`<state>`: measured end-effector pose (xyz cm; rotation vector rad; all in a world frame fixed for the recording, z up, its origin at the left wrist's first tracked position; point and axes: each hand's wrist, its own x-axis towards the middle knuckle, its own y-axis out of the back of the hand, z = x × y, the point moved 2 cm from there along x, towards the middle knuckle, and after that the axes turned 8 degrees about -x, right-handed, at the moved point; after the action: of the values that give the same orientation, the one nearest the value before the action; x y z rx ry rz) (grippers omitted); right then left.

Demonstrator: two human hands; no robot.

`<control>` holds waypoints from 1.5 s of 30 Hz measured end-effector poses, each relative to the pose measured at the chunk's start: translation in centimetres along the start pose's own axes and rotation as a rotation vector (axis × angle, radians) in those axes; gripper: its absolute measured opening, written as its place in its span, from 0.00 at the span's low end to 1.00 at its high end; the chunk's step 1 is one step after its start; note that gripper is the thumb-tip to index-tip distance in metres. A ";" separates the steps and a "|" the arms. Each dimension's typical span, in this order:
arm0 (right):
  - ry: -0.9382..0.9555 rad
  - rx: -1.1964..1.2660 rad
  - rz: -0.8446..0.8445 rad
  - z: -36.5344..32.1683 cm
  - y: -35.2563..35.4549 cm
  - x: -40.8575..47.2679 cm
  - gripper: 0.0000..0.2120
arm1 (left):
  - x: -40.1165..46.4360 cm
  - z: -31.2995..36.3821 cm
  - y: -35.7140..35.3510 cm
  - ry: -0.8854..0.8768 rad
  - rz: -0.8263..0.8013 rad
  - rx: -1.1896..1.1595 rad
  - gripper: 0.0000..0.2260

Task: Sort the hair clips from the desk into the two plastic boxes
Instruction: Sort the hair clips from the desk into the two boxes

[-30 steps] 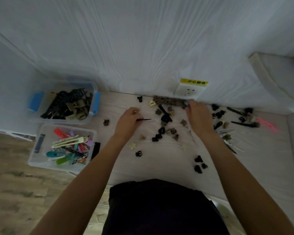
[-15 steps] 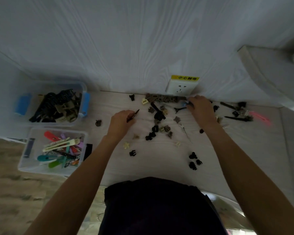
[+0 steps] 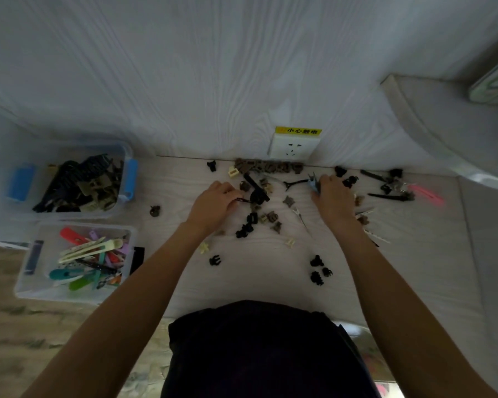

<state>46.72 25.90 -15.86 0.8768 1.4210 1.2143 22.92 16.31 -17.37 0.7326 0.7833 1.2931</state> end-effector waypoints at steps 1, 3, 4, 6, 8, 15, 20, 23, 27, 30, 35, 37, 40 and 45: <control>-0.015 0.010 0.000 0.1 0.0 0.1 0.13 | -0.1 -0.1 0.0 -0.011 0.012 -0.011 0.10; -0.050 0.031 -0.013 0.0 0.0 0.2 0.12 | -0.4 -0.6 0.1 -0.022 -0.001 -0.042 0.11; -0.063 0.029 -0.027 0.0 0.0 0.3 0.12 | -0.7 -0.9 0.1 -0.031 -0.004 -0.048 0.14; -0.071 0.024 -0.044 0.1 0.0 0.4 0.11 | -1.1 -1.2 0.3 -0.021 0.004 -0.037 0.13; -0.057 0.036 -0.061 0.1 0.2 0.4 0.13 | -1.2 -1.5 0.5 0.023 0.030 -0.036 0.10; 0.229 0.237 0.055 -0.9 1.6 0.0 0.13 | -1.6 -1.9 0.9 0.224 0.022 -0.005 0.10; 0.323 0.081 -0.034 -2.7 0.7 1.4 0.14 | -2.4 -1.5 0.7 0.261 0.046 0.048 0.10; 0.294 0.059 -0.034 -2.3 0.2 1.2 0.13 | -2.9 -1.9 0.9 0.305 0.073 -0.004 0.11; 0.241 0.117 -0.076 -1.6 0.0 0.6 0.09 | -2.8 -1.9 1.8 0.384 0.123 -0.055 0.12; 0.148 0.292 -0.074 -0.8 0.0 -1.1 0.05 | -1.3 -0.4 2.6 0.358 0.171 0.000 0.12; 0.060 0.178 -0.104 -1.1 -1.3 -4.8 0.11 | 4.2 3.6 2.9 0.069 0.114 0.142 0.14; 0.039 0.157 -0.106 -0.9 -1.7 -5.5 0.13 | 6.4 4.9 2.2 -0.007 0.017 0.233 0.14; 0.049 0.164 -0.112 -0.5 -2.2 -6.0 0.15 | 8.5 5.9 0.6 -0.091 -0.168 0.335 0.15; 0.089 0.063 -0.140 -0.4 -2.3 -5.8 0.17 | 10.1 6.1 -0.6 -0.098 -0.228 0.496 0.14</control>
<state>47.71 19.75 -16.76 0.7606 1.5731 1.1199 29.35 26.04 -15.43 1.0569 1.0898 0.8549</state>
